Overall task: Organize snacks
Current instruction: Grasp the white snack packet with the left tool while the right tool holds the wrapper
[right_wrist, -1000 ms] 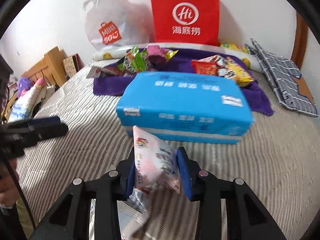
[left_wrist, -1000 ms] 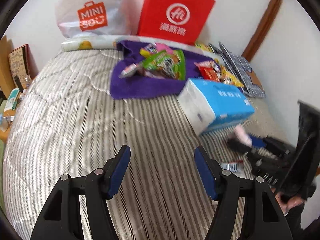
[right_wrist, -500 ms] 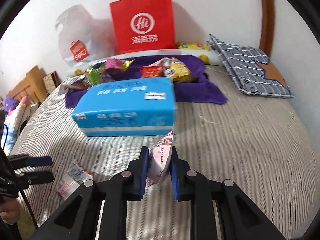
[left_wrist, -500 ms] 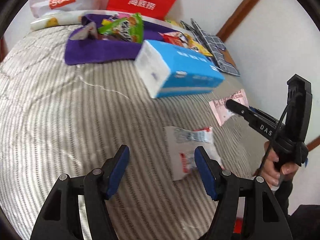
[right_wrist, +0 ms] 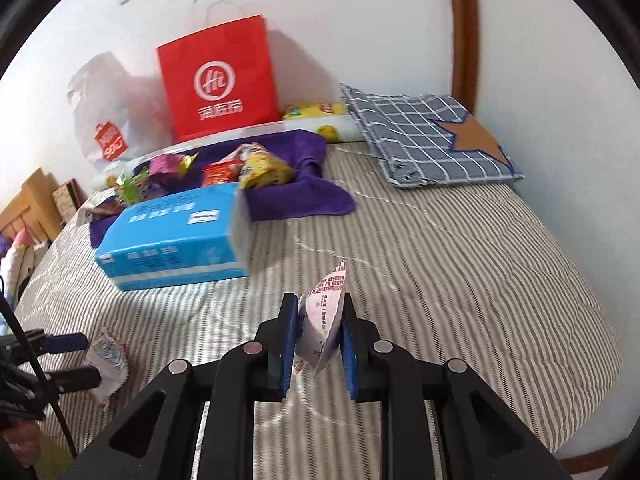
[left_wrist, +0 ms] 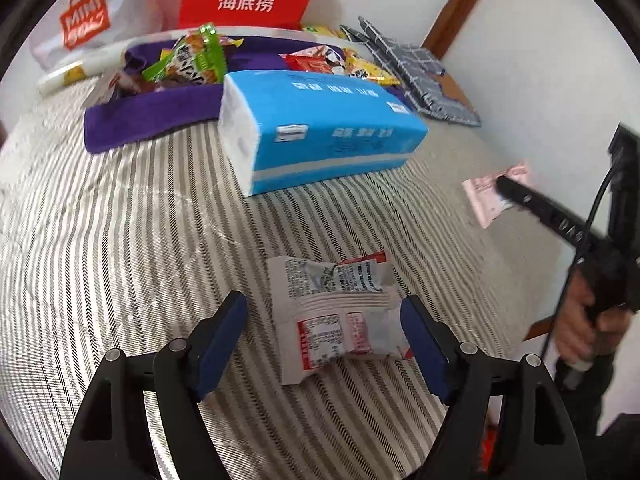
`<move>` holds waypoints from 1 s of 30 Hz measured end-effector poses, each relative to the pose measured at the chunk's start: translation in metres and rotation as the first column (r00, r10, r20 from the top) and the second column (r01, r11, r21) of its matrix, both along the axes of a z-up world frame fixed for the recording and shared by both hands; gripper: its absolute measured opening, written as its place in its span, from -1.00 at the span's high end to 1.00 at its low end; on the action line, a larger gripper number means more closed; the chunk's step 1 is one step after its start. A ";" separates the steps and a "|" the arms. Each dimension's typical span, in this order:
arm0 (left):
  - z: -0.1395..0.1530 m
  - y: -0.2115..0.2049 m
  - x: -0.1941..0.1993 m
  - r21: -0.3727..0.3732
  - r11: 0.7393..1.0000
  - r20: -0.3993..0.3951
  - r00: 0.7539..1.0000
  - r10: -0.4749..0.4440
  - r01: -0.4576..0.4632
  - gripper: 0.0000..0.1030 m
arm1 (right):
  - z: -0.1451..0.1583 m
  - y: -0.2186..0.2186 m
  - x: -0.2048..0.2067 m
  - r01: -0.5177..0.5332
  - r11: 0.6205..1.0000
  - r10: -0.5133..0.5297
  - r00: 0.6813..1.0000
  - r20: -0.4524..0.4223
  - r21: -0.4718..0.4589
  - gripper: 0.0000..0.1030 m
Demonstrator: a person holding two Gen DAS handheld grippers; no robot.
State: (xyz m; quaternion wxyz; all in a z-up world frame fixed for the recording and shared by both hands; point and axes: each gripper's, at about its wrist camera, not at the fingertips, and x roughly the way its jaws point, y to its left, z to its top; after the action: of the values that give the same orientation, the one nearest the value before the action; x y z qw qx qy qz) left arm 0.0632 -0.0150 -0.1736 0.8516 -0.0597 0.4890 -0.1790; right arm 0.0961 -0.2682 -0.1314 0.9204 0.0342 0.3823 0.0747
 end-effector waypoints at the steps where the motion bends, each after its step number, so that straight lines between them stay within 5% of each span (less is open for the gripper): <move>1: -0.001 -0.006 0.000 0.030 1.000 0.006 1.000 0.009 -0.009 -0.56 | 0.000 -0.003 0.000 0.006 1.000 -0.006 1.000 -0.002 0.004 0.63; 10: -0.011 -0.044 -0.004 0.270 0.958 0.080 0.994 0.074 -0.093 -0.63 | -0.002 -0.011 -0.004 0.014 1.000 -0.014 1.000 -0.006 0.008 0.63; 18: -0.011 -0.043 0.000 0.257 0.958 0.130 0.987 0.099 -0.130 -0.21 | -0.002 -0.011 -0.007 0.011 0.999 -0.011 1.000 -0.009 0.031 0.63; 28: -0.008 -0.026 -0.003 0.232 0.963 0.142 0.984 0.106 -0.137 -0.05 | -0.005 0.010 -0.004 -0.033 0.999 0.033 0.999 -0.011 0.020 0.63; 30: -0.006 -0.017 -0.001 0.193 0.970 0.133 0.983 0.125 -0.150 0.15 | -0.004 0.012 -0.003 -0.037 0.999 0.037 0.999 -0.009 0.021 0.64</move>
State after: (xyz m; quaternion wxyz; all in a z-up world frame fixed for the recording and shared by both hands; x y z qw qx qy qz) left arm 0.0618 -0.0317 -0.1792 0.8916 0.0043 0.4471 -0.0720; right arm 0.0929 -0.2561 -0.1356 0.9165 0.0370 0.3866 0.0956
